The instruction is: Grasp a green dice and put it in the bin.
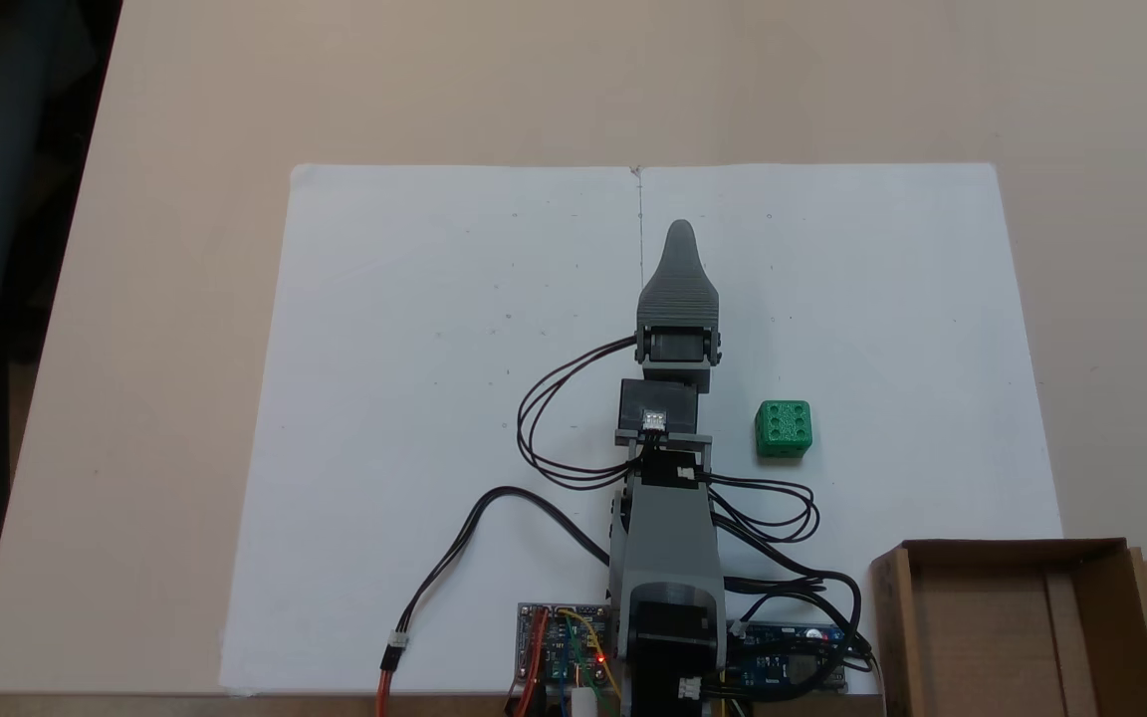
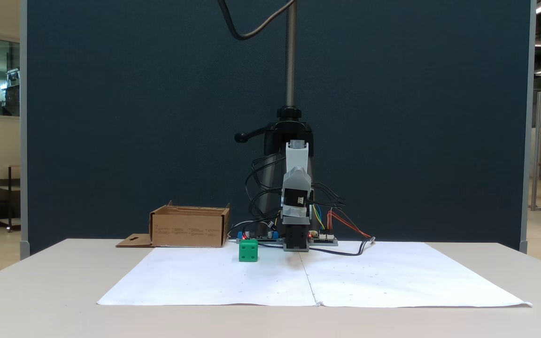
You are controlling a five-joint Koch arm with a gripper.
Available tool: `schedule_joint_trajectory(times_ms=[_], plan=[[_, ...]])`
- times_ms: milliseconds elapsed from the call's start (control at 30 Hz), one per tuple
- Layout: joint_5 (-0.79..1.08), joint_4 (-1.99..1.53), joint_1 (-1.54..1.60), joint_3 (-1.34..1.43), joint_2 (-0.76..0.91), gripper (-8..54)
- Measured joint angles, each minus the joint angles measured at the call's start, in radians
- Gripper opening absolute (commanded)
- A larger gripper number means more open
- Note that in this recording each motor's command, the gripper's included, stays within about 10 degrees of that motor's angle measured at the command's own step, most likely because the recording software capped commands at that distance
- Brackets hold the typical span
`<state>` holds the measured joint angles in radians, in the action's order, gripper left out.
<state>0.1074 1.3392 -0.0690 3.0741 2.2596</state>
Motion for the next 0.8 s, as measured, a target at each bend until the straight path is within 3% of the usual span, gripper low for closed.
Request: schedule_joint_trajectory(times_ms=[500,800], plan=[[0.0,-0.015,0.025,-0.002,0.0,43.1],[0.0,-0.41,0.048,-0.077,0.0,43.0]])
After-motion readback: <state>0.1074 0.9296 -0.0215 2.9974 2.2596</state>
